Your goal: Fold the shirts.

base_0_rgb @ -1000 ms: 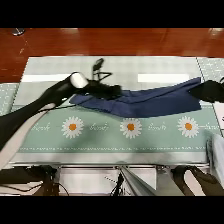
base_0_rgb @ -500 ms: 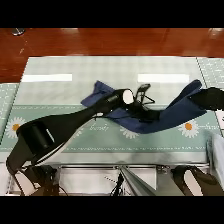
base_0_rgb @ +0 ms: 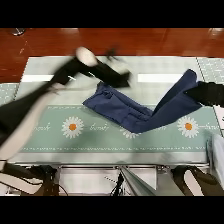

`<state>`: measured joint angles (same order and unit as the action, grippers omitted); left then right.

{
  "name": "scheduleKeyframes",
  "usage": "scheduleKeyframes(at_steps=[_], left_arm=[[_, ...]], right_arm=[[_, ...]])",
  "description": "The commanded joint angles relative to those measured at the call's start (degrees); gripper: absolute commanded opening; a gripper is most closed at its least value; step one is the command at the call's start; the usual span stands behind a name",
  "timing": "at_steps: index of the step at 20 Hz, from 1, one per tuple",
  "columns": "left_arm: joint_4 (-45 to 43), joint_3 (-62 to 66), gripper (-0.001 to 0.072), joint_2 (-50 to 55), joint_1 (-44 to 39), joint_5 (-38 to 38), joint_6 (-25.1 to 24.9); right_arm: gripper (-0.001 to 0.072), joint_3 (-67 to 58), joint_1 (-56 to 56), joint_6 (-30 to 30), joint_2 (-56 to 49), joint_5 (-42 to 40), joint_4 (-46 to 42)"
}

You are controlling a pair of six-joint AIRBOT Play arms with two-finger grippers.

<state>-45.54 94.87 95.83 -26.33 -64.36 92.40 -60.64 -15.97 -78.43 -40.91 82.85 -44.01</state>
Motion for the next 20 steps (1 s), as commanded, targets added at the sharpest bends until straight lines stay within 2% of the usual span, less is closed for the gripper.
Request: scheduleKeyframes(at_steps=[1,4,7,10,13,16,20], left_arm=[[-3.1,-0.7,0.0016,-12.7,16.1,-8.2,-3.1],[-6.8,-6.8,0.0016,-26.9,25.7,-6.8,-4.6],[-8.8,-20.0,0.0017,-43.1,31.1,-4.0,-6.3],[-8.9,-36.1,0.0017,-58.8,31.5,-2.0,-6.2],[-8.1,-51.8,0.0016,-71.9,29.9,0.3,-2.8],[-8.0,-61.9,0.0017,-79.0,29.8,0.8,-1.4],[-7.0,-65.7,0.0017,-79.9,29.8,1.2,0.3]], right_arm=[[0.0019,-0.2,4.5,1.1,-1.7,-4.4,4.5],[0.0020,-0.3,16.9,0.7,-7.9,-13.6,4.5],[0.0020,-3.5,28.5,0.7,-19.1,-20.9,4.2],[0.0020,-12.3,36.7,0.7,-33.6,-24.0,2.8],[0.0021,-22.9,40.8,0.7,-46.9,-25.3,2.8],[0.0021,-30.3,41.8,0.2,-56.7,-25.4,3.5],[0.0032,-34.1,41.8,-2.3,-62.6,-25.5,3.7]])
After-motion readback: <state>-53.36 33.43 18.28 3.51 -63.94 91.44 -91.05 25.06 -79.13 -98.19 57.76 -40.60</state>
